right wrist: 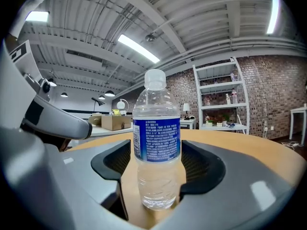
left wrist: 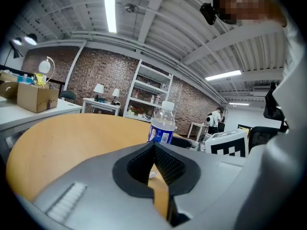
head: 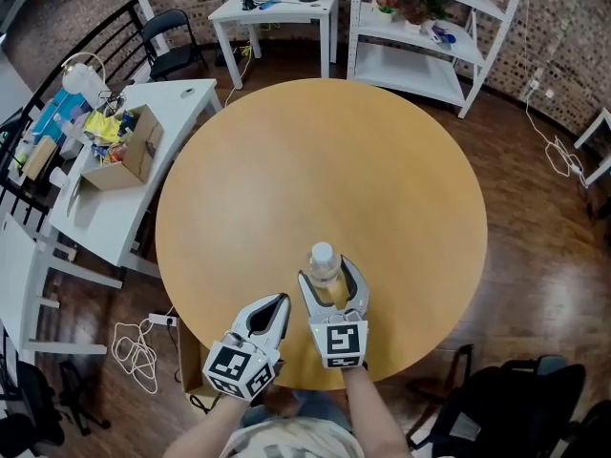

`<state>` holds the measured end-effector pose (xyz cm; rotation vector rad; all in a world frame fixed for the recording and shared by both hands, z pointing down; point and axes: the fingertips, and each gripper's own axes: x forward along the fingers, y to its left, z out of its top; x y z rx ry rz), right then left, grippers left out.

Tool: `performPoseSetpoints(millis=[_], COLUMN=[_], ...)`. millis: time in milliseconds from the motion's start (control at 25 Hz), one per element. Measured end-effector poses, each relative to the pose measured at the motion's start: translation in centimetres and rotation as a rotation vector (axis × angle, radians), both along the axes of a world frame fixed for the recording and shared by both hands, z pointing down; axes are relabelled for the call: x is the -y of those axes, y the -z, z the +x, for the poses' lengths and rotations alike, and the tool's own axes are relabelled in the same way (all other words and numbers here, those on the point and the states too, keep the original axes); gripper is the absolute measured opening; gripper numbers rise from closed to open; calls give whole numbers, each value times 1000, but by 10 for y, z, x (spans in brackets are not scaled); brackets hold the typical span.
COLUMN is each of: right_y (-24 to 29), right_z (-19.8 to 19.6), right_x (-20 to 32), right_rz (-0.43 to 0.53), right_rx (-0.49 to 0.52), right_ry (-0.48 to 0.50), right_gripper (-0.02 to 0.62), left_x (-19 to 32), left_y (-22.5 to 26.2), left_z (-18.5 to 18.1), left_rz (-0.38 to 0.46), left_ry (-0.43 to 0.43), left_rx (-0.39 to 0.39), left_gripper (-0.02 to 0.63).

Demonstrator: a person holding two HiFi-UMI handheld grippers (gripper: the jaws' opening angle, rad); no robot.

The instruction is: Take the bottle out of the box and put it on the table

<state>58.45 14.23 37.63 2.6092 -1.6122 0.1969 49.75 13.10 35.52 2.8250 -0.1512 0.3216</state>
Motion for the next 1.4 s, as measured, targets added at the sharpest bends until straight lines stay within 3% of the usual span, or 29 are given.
performPoseSetpoints(millis=[360, 480, 1120, 1400], right_y=[10, 19, 85, 106], right_z=[-21, -37, -211, -268], right_x=[-21, -27, -47, -72], right_rz=[-9, -9, 30, 40], right_rx=[-23, -52, -99, -69], right_ry=[-34, -38, 28, 20], right_gripper=[282, 225, 21, 0], left_x=[-12, -16, -31, -52], left_y=[4, 11, 51, 78], left_z=[-15, -28, -161, -199], left_rz=[-4, -6, 44, 80], left_ry=[-16, -23, 17, 22], left_rx=[-15, -32, -151, -240], left_gripper=[-6, -6, -6, -6])
